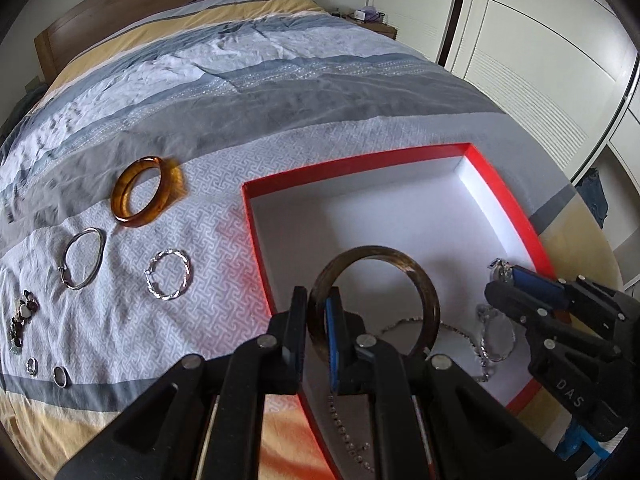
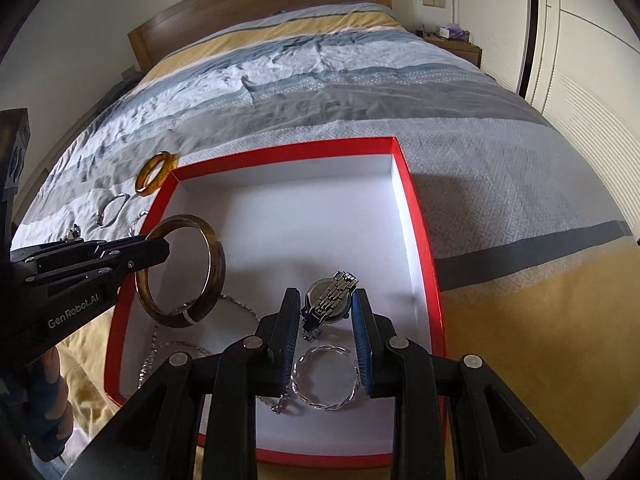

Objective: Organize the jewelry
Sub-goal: 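Carry bangle and watch into the red box and open both tools, then withdraw both tools from the box toward the silver rings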

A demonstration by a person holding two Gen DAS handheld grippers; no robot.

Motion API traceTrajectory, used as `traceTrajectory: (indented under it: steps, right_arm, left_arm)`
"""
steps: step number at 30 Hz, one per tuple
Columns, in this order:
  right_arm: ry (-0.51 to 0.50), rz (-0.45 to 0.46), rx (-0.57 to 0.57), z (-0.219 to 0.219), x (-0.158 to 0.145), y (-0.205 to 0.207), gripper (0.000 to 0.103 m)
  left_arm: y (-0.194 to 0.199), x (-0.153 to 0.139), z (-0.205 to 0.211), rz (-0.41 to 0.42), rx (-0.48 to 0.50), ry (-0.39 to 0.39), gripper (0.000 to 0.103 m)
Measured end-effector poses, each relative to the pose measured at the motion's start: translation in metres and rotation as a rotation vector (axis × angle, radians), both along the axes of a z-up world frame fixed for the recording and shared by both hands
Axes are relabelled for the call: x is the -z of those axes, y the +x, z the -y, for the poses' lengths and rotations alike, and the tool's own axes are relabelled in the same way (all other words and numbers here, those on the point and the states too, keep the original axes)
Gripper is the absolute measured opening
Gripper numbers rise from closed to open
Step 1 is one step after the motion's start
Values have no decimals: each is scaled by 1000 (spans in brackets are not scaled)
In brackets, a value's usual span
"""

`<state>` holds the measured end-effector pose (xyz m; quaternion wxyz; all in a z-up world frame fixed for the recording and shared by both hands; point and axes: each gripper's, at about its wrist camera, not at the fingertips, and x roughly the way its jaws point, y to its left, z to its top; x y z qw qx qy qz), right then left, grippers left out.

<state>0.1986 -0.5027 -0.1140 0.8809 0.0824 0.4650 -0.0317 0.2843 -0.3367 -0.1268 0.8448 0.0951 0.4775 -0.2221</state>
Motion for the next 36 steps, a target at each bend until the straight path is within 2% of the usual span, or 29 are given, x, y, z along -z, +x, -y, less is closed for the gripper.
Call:
traceTrajectory:
  steps: [5,11,15,19,22,24,27,30,36]
  right_arm:
    - [-13,-27,-4,3,12,6,26]
    - [-53,-48,-37,-1,14,10,26]
    - [-72,-60,-48,-1,13,9,27]
    - [-70,-58,-29,2,6,3,28]
    - [-67,-40,-20,1,-8,-9,35]
    - [-55,-18,-14,0,-21,-19,46]
    - [-47,25,2,-6,-48,-39,55]
    - [-52,67,25,-15,-76,-63,63]
    - [-65,134,47,-42,-125,-112,71]
  left_arm:
    - [1,13,10,6,15,44,8]
    - [4,17,17,4,23,54,9]
    - [3,15,14,3,29,38,10]
    - [-4,-1,4,15,27,-3,18]
    - [-15,-23,-6,51,27,-33,18]
    - [-27,-40,-16,64,30,-80,18]
    - [-48,-66,-32,110,11,-100,18]
    - [-70,-88,-54,112,-14,-129,18]
    - [-115,-123,-102,141,-59,-125,18]
